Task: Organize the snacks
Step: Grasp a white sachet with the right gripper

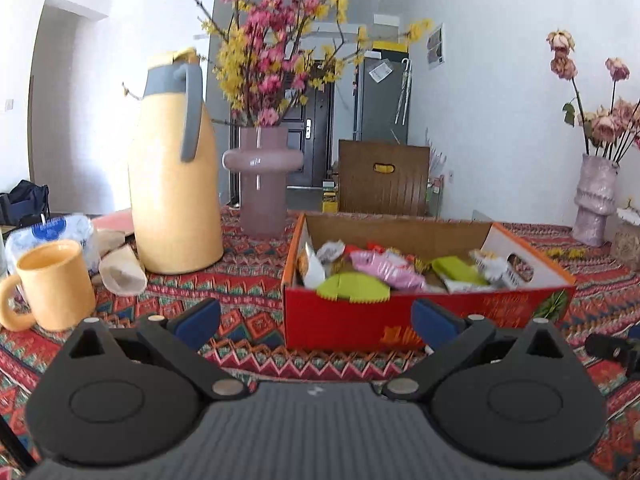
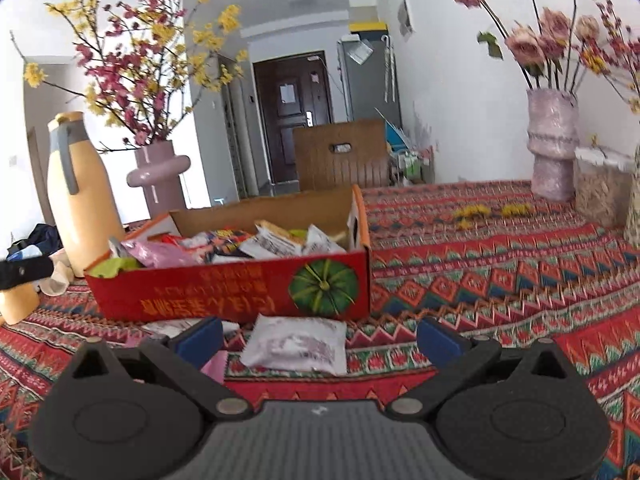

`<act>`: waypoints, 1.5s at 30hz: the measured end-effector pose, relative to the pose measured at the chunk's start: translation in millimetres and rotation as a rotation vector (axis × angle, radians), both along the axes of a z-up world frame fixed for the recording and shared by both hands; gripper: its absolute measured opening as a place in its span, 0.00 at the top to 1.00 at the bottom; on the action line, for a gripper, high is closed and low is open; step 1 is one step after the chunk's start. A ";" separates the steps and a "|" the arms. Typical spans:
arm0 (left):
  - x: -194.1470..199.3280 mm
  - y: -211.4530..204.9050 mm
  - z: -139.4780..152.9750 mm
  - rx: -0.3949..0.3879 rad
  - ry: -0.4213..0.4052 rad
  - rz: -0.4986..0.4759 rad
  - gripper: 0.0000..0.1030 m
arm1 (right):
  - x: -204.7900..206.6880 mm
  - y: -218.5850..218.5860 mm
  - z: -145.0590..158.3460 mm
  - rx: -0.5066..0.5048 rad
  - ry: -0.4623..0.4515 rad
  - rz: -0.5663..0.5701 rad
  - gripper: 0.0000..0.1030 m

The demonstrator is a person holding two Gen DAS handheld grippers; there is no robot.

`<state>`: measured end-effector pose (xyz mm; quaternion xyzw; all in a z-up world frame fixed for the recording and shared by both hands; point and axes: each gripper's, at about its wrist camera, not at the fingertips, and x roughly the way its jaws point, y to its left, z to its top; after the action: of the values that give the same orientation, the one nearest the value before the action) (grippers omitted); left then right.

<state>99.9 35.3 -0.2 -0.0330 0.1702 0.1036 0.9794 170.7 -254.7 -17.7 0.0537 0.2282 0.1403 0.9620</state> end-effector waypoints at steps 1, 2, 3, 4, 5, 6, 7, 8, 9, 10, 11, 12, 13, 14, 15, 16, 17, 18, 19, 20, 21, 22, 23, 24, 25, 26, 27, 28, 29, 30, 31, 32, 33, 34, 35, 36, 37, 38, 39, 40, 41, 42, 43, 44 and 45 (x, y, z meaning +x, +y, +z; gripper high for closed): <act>1.6 0.6 -5.7 0.002 0.008 0.010 0.00 | 1.1 -0.5 -3.3 0.003 0.003 -0.004 0.00; 3.6 0.9 -9.1 0.006 0.022 0.023 0.00 | 2.6 -0.4 -5.2 0.007 0.005 -0.006 0.00; 4.1 1.5 -9.7 0.004 0.025 0.025 0.00 | 3.4 -0.5 -7.2 0.012 0.006 -0.006 0.00; 2.2 1.5 -9.6 -0.001 0.017 0.022 0.00 | 3.8 -1.1 -9.3 0.015 0.006 -0.008 0.00; 0.4 1.7 -9.3 -0.003 0.010 0.021 0.00 | 4.2 -1.3 -10.7 0.013 0.006 -0.012 0.00; -0.1 1.4 -9.6 -0.001 0.009 0.022 0.00 | 4.7 -0.7 -12.6 0.008 0.006 -0.019 0.00; 0.2 1.0 -9.8 -0.001 0.011 0.021 0.00 | 5.7 -0.9 -13.5 0.006 0.007 -0.023 0.00; 1.7 1.8 -9.8 -0.004 0.014 0.020 0.00 | 6.3 -0.4 -14.6 0.006 0.009 -0.023 0.00; 1.7 2.2 -10.0 -0.007 0.016 0.019 0.00 | 6.4 0.0 -14.9 0.005 0.010 -0.021 0.00; 2.4 2.7 -9.8 -0.011 0.018 0.017 0.00 | 6.5 0.5 -14.5 0.004 0.008 -0.021 0.00; 2.4 3.0 -9.9 -0.013 0.018 0.017 0.00 | 6.1 0.6 -14.3 0.003 0.004 -0.022 0.00; 2.6 3.2 -10.0 -0.013 0.018 0.018 0.00 | 5.6 0.7 -14.1 0.003 0.001 -0.023 0.00; 3.0 3.3 -9.9 -0.013 0.018 0.019 0.00 | 5.2 0.9 -14.1 0.002 -0.001 -0.024 0.00; 3.5 3.6 -10.0 -0.014 0.017 0.020 0.00 | 5.1 1.0 -13.8 0.002 -0.001 -0.024 0.00; 3.4 3.7 -10.1 -0.014 0.017 0.020 0.00 | 5.1 1.2 -13.9 0.002 -0.002 -0.024 0.00; 3.4 3.8 -10.2 -0.014 0.018 0.021 0.00 | 5.0 1.3 -13.8 0.001 -0.003 -0.024 0.00; 3.2 3.7 -10.0 -0.014 0.017 0.023 0.00 | 4.7 1.1 -13.8 0.001 -0.005 -0.023 0.00; 3.0 3.9 -10.0 -0.015 0.016 0.024 0.00 | 4.2 1.5 -13.6 0.000 -0.009 -0.022 0.00; 2.9 4.1 -9.9 -0.016 0.016 0.025 0.00 | 3.3 1.2 -13.4 -0.001 -0.014 -0.020 0.00; 2.8 4.4 -9.9 -0.017 0.015 0.027 0.00 | 2.4 1.7 -13.1 -0.001 -0.021 -0.015 0.00; 2.6 4.8 -9.9 -0.019 0.015 0.030 0.00 | 0.9 1.5 -12.6 -0.001 -0.029 -0.009 0.00; 2.4 5.2 -9.9 -0.021 0.014 0.032 0.00 | -1.2 2.2 -12.0 -0.002 -0.042 0.002 0.00; 2.1 5.7 -9.8 -0.023 0.012 0.034 0.00 | -3.0 3.3 -11.4 -0.005 -0.054 0.011 0.00; 1.8 6.0 -9.8 -0.024 0.012 0.036 0.00 | -5.0 4.9 -10.8 -0.013 -0.067 0.020 0.00; 1.6 6.4 -9.8 -0.025 0.011 0.038 0.00 | -6.3 6.4 -10.2 -0.019 -0.076 0.028 0.00; 1.4 6.9 -9.7 -0.027 0.010 0.039 0.00 | -7.5 8.0 -9.7 -0.026 -0.084 0.036 0.00; 1.6 7.0 -9.7 -0.029 0.009 0.041 0.00 | -8.2 9.2 -9.3 -0.032 -0.089 0.041 0.00; 1.6 7.4 -9.5 -0.030 0.009 0.043 0.00 | -8.8 10.3 -8.7 -0.035 -0.091 0.045 0.00; 1.7 8.0 -9.5 -0.033 0.009 0.044 0.00 | -8.4 11.2 -8.5 -0.038 -0.091 0.046 0.00; 1.8 8.6 -9.6 -0.037 0.009 0.045 0.00 | -7.8 11.8 -8.5 -0.042 -0.088 0.044 0.00; 1.7 9.1 -9.7 -0.039 0.010 0.047 0.00 | -7.7 12.0 -8.4 -0.045 -0.086 0.042 0.00; 1.7 9.7 -9.9 -0.042 0.010 0.049 0.00 | -7.7 12.5 -8.3 -0.049 -0.085 0.039 0.00; 2.0 10.4 -10.0 -0.045 0.011 0.050 0.00 | -8.0 13.0 -8.2 -0.055 -0.084 0.035 0.00; 1.9 10.8 -10.1 -0.047 0.011 0.051 0.00 | -8.1 13.8 -8.1 -0.062 -0.079 0.030 0.00; 2.0 11.3 -10.2 -0.050 0.012 0.051 0.00 | -7.9 14.5 -7.5 -0.067 -0.073 0.028 0.00; 2.0 11.9 -10.2 -0.054 0.013 0.049 0.00 | -7.5 14.8 -6.9 -0.069 -0.067 0.028 0.00; 2.2 12.3 -10.6 -0.056 0.014 0.049 0.00 | -6.6 14.9 -5.0 -0.069 -0.058 0.029 0.00; 2.1 12.4 -10.6 -0.058 0.015 0.047 0.00 | -5.4 14.7 -3.2 -0.066 -0.047 0.032 0.00; 2.3 12.9 -10.6 -0.061 0.015 0.046 0.00 | -3.1 14.4 -0.8 -0.067 -0.032 0.037 0.00; 2.3 13.5 -10.6 -0.064 0.015 0.045 0.00 | -0.8 14.5 1.0 -0.075 -0.021 0.035 0.00; 2.5 14.0 -10.7 -0.067 0.016 0.044 0.00 | 1.8 14.9 2.4 -0.087 -0.013 0.032 0.00; 2.7 14.4 -10.9 -0.069 0.018 0.044 0.00 | 5.3 15.5 3.5 -0.103 -0.002 0.033 0.00; 2.7 14.6 -10.9 -0.071 0.019 0.045 0.00 | 9.0 16.1 4.0 -0.116 0.009 0.032 0.00; 3.4 14.7 -11.1 -0.072 0.021 0.044 0.00 | 12.7 16.5 4.0 -0.124 0.019 0.031 0.00; 3.8 15.0 -11.2 -0.073 0.023 0.044 0.00 | 17.7 17.4 3.6 -0.135 0.034 0.037 0.00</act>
<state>103.7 50.2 -11.4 -0.0712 0.1846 0.1194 0.9729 188.4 -237.3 -14.1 -0.0133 0.2544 0.1416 0.9566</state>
